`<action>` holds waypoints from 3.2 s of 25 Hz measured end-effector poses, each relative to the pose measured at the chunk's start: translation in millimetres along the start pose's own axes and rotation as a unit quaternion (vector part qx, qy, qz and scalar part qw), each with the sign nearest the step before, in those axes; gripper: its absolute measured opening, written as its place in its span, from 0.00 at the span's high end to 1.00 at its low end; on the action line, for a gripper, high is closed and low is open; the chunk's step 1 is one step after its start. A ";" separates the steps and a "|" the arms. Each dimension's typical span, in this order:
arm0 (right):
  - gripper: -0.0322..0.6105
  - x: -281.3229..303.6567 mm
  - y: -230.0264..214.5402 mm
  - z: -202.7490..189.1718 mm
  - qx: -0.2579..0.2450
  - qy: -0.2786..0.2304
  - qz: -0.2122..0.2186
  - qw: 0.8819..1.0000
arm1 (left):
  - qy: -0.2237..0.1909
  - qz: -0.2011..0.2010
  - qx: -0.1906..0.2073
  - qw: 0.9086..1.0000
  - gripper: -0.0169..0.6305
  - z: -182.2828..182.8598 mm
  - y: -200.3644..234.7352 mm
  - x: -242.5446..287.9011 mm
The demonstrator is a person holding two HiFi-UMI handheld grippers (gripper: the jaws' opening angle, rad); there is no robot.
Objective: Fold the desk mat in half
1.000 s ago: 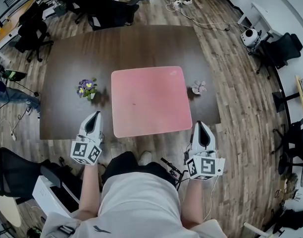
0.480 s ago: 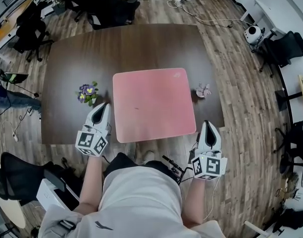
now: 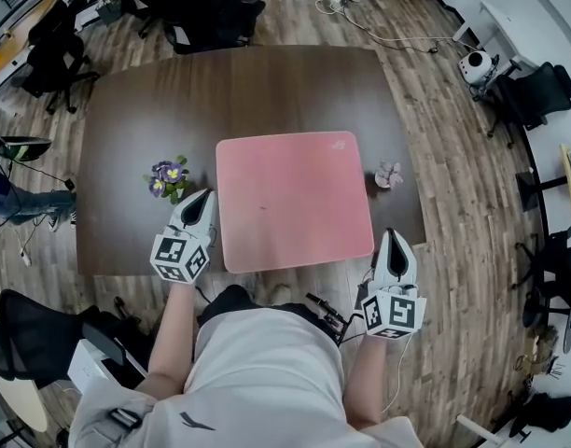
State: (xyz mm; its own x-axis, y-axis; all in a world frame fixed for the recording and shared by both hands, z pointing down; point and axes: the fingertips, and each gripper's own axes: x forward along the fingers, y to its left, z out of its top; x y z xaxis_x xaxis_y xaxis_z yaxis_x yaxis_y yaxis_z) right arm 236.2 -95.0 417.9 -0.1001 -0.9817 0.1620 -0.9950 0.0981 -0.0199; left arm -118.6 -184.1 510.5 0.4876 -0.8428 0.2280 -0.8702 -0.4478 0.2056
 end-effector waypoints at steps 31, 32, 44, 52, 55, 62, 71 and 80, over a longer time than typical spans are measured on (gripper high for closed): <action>0.95 12.2 17.2 -31.7 0.036 0.045 -0.006 0.998 | 0.363 0.047 0.006 0.931 0.48 -190.1 28.5 61.3; 0.95 12.5 18.7 -32.3 0.035 0.045 -0.005 0.998 | 0.363 0.046 0.007 0.931 0.49 -188.3 28.0 61.9; 0.95 9.4 17.8 -43.6 0.047 0.053 -0.008 0.997 | 0.352 0.059 -0.014 0.934 0.62 -192.2 20.6 64.4; 0.95 4.2 12.1 -43.1 0.046 0.056 -0.014 0.997 | 0.300 0.063 -0.103 0.946 0.81 -185.4 16.1 67.8; 0.95 1.6 9.6 -42.6 0.046 0.056 -0.018 0.997 | 0.291 0.057 -0.130 0.946 0.83 -184.8 15.6 66.0; 0.95 -3.0 2.4 -45.0 0.049 0.058 -0.025 0.997 | 0.253 0.031 -0.182 0.950 0.85 -167.1 5.9 61.7; 0.95 -1.9 0.9 -51.8 0.043 0.066 -0.023 0.997 | 0.212 -0.039 -0.201 0.956 0.86 -115.4 -35.3 62.5; 0.95 -6.8 -7.9 -55.6 0.050 0.067 -0.037 0.996 | 0.178 -0.131 -0.256 0.941 0.86 -69.0 -97.0 89.3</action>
State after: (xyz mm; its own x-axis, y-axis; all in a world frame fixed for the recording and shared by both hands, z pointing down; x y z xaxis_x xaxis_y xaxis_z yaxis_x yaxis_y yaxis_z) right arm 244.5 -80.0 471.8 -0.0333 -0.9541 0.2975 -0.9951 0.0038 -0.0993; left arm 14.3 -195.3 576.6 0.7529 -0.5289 0.3917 -0.6129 -0.3465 0.7101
